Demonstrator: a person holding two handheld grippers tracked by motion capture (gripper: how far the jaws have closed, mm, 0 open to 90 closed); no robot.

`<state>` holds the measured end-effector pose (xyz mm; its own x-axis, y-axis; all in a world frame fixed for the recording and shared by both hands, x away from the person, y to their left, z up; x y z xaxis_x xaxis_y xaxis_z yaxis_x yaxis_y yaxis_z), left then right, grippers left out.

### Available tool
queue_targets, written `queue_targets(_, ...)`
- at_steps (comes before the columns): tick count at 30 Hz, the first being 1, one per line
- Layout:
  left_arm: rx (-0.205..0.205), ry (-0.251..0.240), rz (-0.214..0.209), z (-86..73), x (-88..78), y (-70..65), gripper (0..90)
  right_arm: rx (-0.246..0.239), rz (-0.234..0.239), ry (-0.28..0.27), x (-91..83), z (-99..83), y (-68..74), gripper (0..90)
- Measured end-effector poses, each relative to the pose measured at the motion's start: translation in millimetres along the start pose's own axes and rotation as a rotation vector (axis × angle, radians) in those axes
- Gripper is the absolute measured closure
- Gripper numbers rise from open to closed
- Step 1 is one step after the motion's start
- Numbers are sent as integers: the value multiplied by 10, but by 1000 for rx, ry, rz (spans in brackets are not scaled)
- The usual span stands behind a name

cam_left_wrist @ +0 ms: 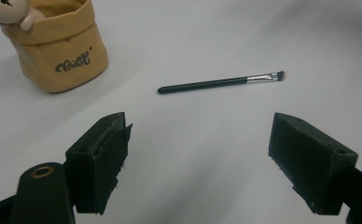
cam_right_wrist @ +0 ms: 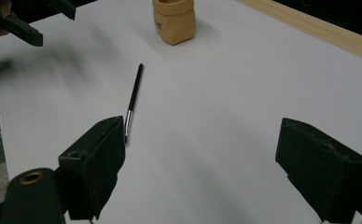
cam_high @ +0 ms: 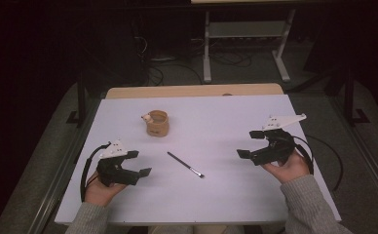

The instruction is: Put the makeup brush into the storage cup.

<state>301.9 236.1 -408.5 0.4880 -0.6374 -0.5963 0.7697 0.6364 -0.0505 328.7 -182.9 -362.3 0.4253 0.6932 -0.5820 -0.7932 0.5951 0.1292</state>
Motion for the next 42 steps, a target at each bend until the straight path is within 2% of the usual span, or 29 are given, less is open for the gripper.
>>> queue_targets(7, 1, 0, -5, 10, 17, -7, 192, -30, 16, 23, 53, 148, 55, 155)
queue_targets(11, 2, 2, -5, 9, 19, -7, 192, -29, 20, 45, 111, 203, 70, 154)
queue_targets(22, 6, 13, -5, -2, 19, 4, 189, -39, 46, 49, 206, 328, 97, 151)
queue_targets(23, 11, 12, -3, 0, 16, 1, 189, -65, 45, 52, 229, 347, 90, 151)
queue_targets(30, 8, 12, -2, -5, 10, -4, 190, -59, 64, 68, 287, 423, 159, 152)
queue_targets(42, 1, 10, 1, -9, 4, -5, 190, -77, 82, 99, 413, 517, 239, 159)
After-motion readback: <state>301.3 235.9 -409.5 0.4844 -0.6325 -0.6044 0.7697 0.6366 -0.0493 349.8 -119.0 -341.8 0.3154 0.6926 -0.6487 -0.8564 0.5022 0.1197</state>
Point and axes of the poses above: each handheld gripper's, and its own axes: x roughly forward along the jaws, z roughly out of its top, y roughly to its left, the point moved 3 cm from there along x, roughly forward along the jaws, and after that the axes turned 1 degree about z, right-handed, at the moved point
